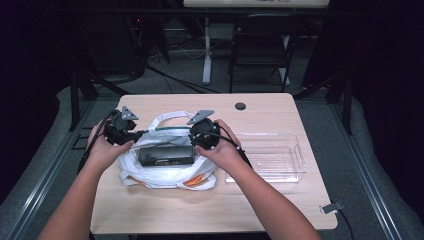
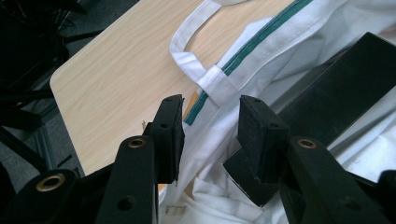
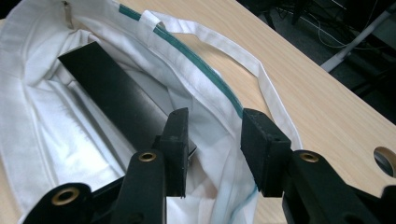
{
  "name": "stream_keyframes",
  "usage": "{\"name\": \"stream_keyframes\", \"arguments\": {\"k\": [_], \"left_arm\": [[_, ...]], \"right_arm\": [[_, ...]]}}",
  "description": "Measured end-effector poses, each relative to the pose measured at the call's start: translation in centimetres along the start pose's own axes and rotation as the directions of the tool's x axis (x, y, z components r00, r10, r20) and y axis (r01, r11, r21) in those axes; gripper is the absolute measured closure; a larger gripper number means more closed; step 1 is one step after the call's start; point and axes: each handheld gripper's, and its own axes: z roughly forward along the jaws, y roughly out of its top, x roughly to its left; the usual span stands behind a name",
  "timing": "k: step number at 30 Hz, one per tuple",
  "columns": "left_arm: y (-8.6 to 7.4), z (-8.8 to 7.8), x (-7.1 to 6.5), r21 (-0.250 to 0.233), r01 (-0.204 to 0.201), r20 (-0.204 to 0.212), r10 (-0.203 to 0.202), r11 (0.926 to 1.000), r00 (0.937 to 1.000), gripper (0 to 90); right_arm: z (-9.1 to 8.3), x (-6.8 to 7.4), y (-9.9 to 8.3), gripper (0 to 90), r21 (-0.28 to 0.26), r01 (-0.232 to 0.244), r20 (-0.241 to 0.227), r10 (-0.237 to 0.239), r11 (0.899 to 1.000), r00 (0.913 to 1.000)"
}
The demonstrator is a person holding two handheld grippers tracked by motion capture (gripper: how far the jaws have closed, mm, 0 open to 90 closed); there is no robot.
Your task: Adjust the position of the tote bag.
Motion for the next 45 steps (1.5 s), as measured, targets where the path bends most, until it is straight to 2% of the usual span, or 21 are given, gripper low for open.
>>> {"name": "stream_keyframes", "arguments": {"k": [2, 5, 7, 9, 14, 16, 19, 20, 23, 26, 29, 33, 36, 40, 43, 45], "left_arm": [[0.2, -0.1, -0.1, -0.01, 0.0, 0.0, 0.0, 0.9999, 1.0, 60.8], [0.3, -0.2, -0.4, -0.012, -0.007, 0.006, 0.007, 0.9999, 1.0, 60.6], [0.4, -0.3, -0.7, -0.007, -0.017, 0.013, 0.017, 0.9998, 0.9998, 60.6], [0.5, -0.4, -0.9, -0.018, -0.023, 0.011, 0.023, 0.9996, 0.9997, 60.7], [0.7, -1.0, -1.5, -0.021, -0.037, 0.036, 0.038, 0.9991, 0.9986, 61.4], [0.8, -1.2, -1.7, -0.029, -0.046, 0.035, 0.047, 0.9985, 0.9983, 61.4], [0.9, -1.6, -1.9, -0.031, -0.057, 0.038, 0.058, 0.9979, 0.9976, 61.4], [0.9, -1.8, -2.0, -0.031, -0.06, 0.041, 0.061, 0.9977, 0.9973, 61.4], [1.0, -2.2, -2.2, -0.035, -0.06, 0.037, 0.062, 0.9975, 0.9974, 61.3], [1.2, -2.7, -2.4, -0.044, -0.07, 0.05, 0.072, 0.9966, 0.9962, 61.0], [1.2, -2.9, -2.5, -0.044, -0.067, 0.065, 0.069, 0.9968, 0.9955, 59.8], [1.3, -2.9, -2.7, -0.043, -0.072, 0.079, 0.075, 0.9965, 0.994, 59.0], [1.3, -3.0, -2.9, -0.046, -0.089, 0.088, 0.093, 0.995, 0.9918, 57.9], [1.2, -3.0, -3.0, -0.047, -0.102, 0.111, 0.106, 0.9937, 0.9881, 57.8], [1.1, -2.9, -3.0, -0.043, -0.114, 0.107, 0.118, 0.9926, 0.9872, 57.5], [1.1, -2.7, -3.0, -0.036, -0.124, 0.122, 0.127, 0.9917, 0.9844, 56.1]], "right_arm": [[-0.5, -0.2, -0.4, 61.8, 0.01, -0.007, 0.012, 0.006, 1.0, 0.9999], [-1.2, -0.6, -1.0, 62.0, 0.007, -0.018, 0.006, 0.018, 1.0, 0.9998], [-1.6, -0.9, -1.5, 62.7, 0.018, -0.036, -0.008, 0.036, 0.999, 0.9993], [-2.2, -1.2, -1.9, 64.5, 0.014, -0.067, -0.045, 0.068, 0.998, 0.9967], [-3.9, -1.3, -3.0, 65.9, 0.007, -0.096, -0.049, 0.096, 0.995, 0.9941], [-4.5, -1.3, -3.4, 66.5, 0.008, -0.085, -0.038, 0.085, 0.996, 0.9957], [-5.1, -1.3, -4.1, 66.7, 0.006, -0.073, -0.045, 0.073, 0.997, 0.9963], [-5.6, -1.1, -4.9, 66.8, 0.001, -0.069, -0.075, 0.069, 0.998, 0.9948], [-6.0, -0.9, -5.6, 67.8, 0.014, -0.048, -0.056, 0.049, 0.999, 0.9972], [-6.7, -0.7, -6.6, 66.5, 0.015, -0.028, -0.065, 0.029, 0.999, 0.9975], [-7.1, -0.9, -7.1, 62.8, 0.004, -0.042, -0.085, 0.043, 0.999, 0.9955], [-7.4, -1.0, -7.4, 60.1, -0.015, -0.063, -0.083, 0.061, 0.998, 0.9947], [-7.7, -1.1, -7.6, 64.1, -0.021, -0.059, -0.072, 0.057, 0.998, 0.9957], [-7.9, -1.2, -7.9, 67.5, -0.023, -0.057, -0.086, 0.054, 0.998, 0.9948], [-7.9, -1.3, -8.2, 67.9, -0.025, -0.054, -0.096, 0.051, 0.998, 0.9941], [-8.0, -1.3, -8.4, 67.7, -0.022, -0.056, -0.098, 0.053, 0.998, 0.9937]]}}
